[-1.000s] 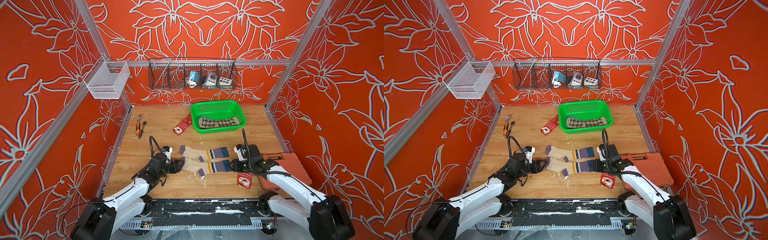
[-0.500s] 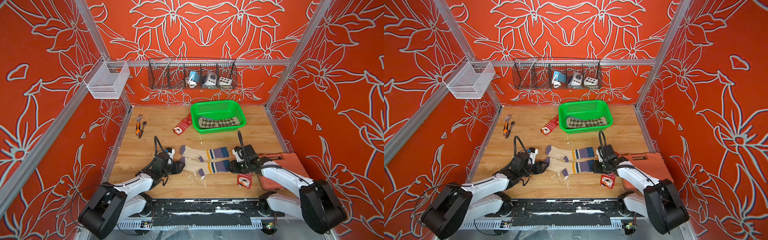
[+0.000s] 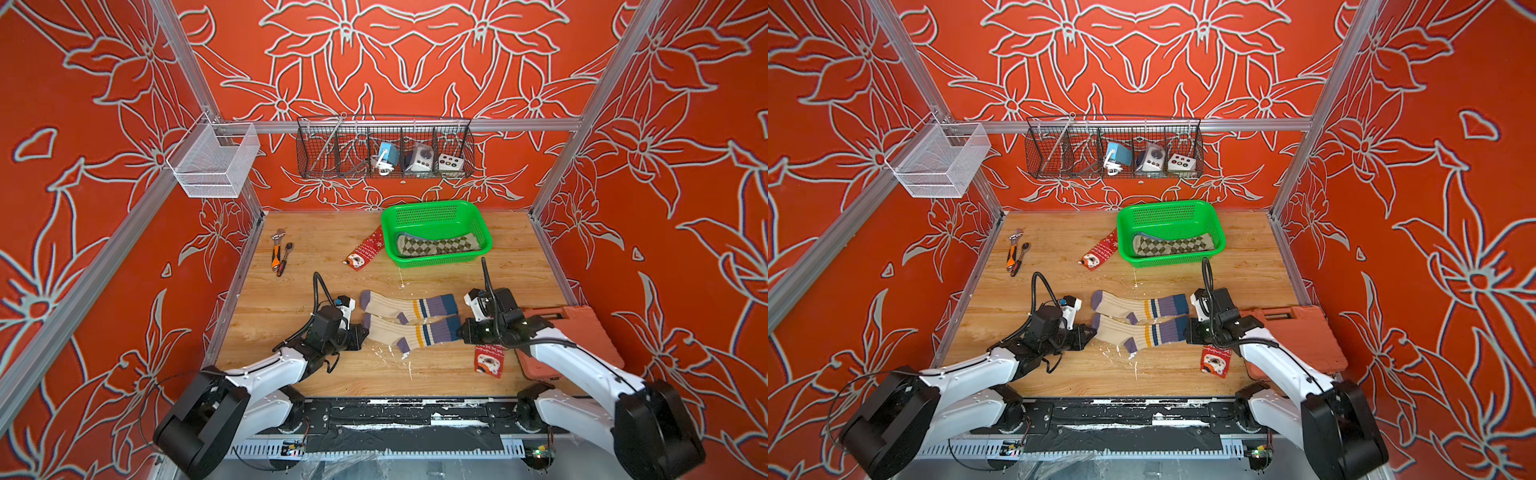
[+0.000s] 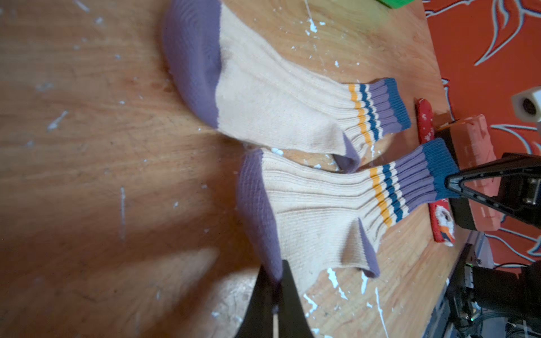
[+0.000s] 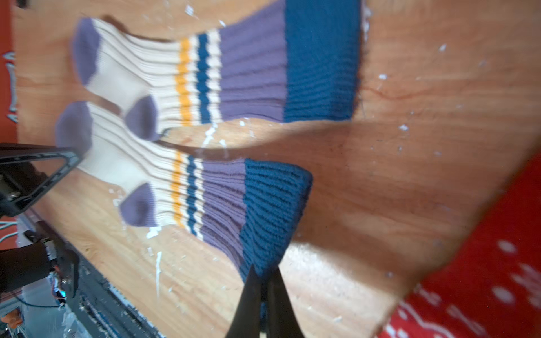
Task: Place the socks together as a pair
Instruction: Pick up the sock from the center of the board, then place the sock in the sock.
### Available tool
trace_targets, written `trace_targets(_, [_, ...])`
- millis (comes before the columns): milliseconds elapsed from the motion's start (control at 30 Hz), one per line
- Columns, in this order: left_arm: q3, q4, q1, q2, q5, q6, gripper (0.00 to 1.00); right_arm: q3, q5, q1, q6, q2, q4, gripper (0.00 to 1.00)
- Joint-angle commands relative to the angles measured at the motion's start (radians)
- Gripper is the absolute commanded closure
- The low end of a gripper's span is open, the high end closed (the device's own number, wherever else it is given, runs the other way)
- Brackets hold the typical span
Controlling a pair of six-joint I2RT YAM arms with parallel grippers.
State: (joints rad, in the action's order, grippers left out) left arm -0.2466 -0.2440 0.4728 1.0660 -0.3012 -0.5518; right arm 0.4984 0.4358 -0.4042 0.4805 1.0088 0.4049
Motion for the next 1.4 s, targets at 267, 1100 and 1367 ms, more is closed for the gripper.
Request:
trace_targets(267, [-0.210,0.108,0.009,-0.198,-0.004,-0.038,1.00,0.257,0.011,0.000,-0.041,-0.044,0.192,1.00])
trace_targets(1100, [-0.342,0.007,-0.067,0.216,0.070,0.057,1.00,0.453,0.030,0.093,-0.126,0.411,0.045,1.00])
trace_targets(1367, [-0.320,-0.021,-0.072,0.280,0.078,0.052,1.00,0.447,-0.005,0.097,-0.137,0.462,0.034,1.00])
